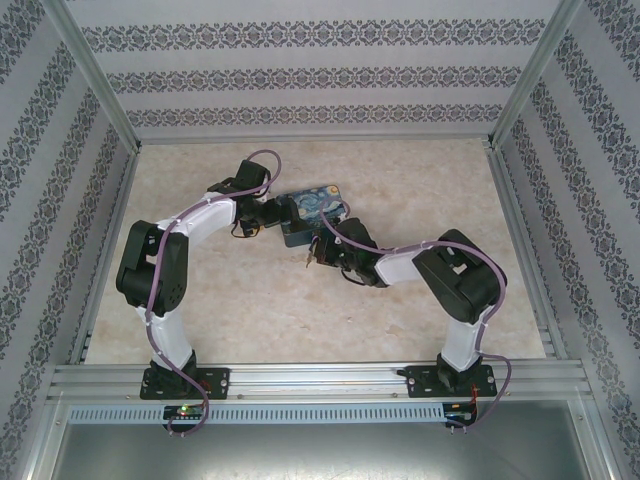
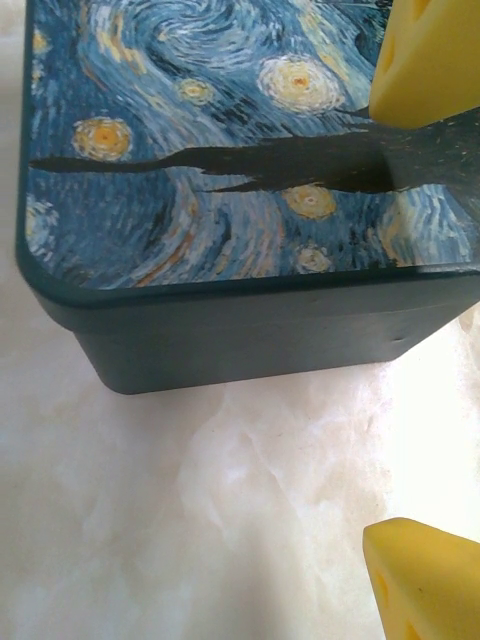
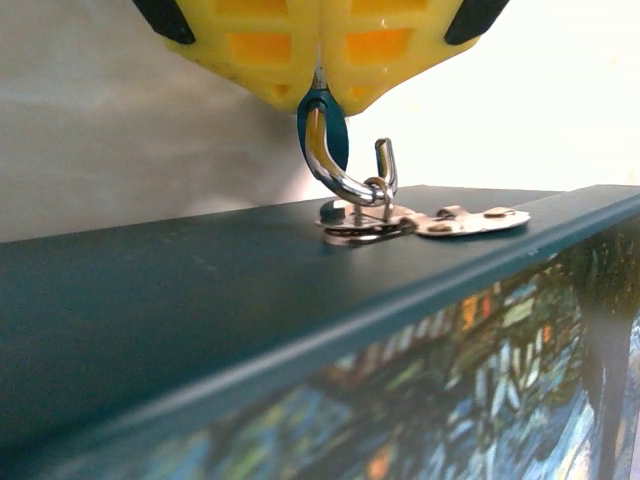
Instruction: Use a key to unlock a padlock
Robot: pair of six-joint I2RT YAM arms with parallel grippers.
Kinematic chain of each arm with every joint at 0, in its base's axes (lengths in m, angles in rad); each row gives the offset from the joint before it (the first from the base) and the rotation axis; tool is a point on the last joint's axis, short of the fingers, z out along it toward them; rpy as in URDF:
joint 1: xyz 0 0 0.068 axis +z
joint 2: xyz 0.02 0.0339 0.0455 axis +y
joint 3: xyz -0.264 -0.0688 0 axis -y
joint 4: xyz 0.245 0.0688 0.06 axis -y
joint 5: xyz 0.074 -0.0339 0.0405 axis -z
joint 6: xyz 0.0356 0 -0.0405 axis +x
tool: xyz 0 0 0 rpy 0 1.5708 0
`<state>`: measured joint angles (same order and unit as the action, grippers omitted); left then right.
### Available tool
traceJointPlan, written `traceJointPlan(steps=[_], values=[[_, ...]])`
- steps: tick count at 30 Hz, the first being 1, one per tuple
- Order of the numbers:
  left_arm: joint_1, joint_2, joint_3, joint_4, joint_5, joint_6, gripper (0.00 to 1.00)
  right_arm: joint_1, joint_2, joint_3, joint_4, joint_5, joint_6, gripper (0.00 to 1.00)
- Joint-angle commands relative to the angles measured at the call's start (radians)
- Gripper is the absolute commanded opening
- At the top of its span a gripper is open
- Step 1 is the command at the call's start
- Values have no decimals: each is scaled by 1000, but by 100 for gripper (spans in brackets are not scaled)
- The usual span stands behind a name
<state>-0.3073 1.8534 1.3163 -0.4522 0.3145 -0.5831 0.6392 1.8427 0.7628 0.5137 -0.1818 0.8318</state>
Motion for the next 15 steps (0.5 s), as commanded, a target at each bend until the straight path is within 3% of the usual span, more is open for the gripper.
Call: traceJointPlan(steps=[1, 10, 15], values=[[7, -11, -9, 20, 16, -6, 100, -26, -33, -44, -39, 6, -7, 0], [-10, -20, -40, 16, -2, 14, 100, -48, -53, -54, -27, -16, 28, 0], [-50, -18, -31, -34, -74, 48, 100, -49, -54, -58, -10, -24, 54, 0]])
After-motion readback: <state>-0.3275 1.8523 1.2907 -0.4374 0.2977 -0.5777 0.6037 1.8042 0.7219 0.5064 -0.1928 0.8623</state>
